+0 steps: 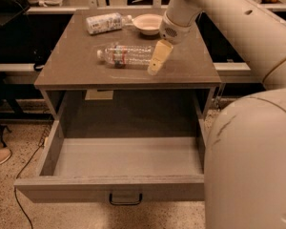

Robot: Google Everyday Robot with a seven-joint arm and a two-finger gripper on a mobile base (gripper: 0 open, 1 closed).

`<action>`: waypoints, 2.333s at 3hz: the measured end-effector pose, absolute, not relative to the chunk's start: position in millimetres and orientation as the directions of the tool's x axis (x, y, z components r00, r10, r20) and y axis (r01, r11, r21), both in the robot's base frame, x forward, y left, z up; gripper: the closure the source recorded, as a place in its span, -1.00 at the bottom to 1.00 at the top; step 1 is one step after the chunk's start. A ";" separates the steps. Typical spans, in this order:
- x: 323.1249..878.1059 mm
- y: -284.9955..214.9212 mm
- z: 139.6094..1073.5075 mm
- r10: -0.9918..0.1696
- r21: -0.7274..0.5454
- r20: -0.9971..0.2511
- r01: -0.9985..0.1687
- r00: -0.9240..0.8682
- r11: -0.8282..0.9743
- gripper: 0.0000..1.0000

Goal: Place water bottle into top drawer

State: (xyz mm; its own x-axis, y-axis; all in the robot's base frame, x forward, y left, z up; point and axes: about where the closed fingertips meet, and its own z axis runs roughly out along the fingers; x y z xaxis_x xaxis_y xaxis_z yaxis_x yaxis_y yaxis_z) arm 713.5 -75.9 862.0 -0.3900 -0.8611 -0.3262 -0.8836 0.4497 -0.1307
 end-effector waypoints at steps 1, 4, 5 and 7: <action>730.1 -42.6 858.5 -0.869 -0.131 -0.336 -0.896 -0.363 0.425 -1.00; 746.4 28.5 827.6 -0.908 -0.072 -0.320 -0.948 -0.272 0.310 -0.63; 745.1 25.8 829.3 -0.901 -0.060 -0.338 -0.949 -0.273 0.310 -0.18; 714.1 -14.9 883.6 -0.848 -0.101 -0.457 -0.932 -0.268 0.349 0.77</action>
Offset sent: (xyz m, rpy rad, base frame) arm 0.0401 0.1039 -0.0043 0.0209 -0.0040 0.1402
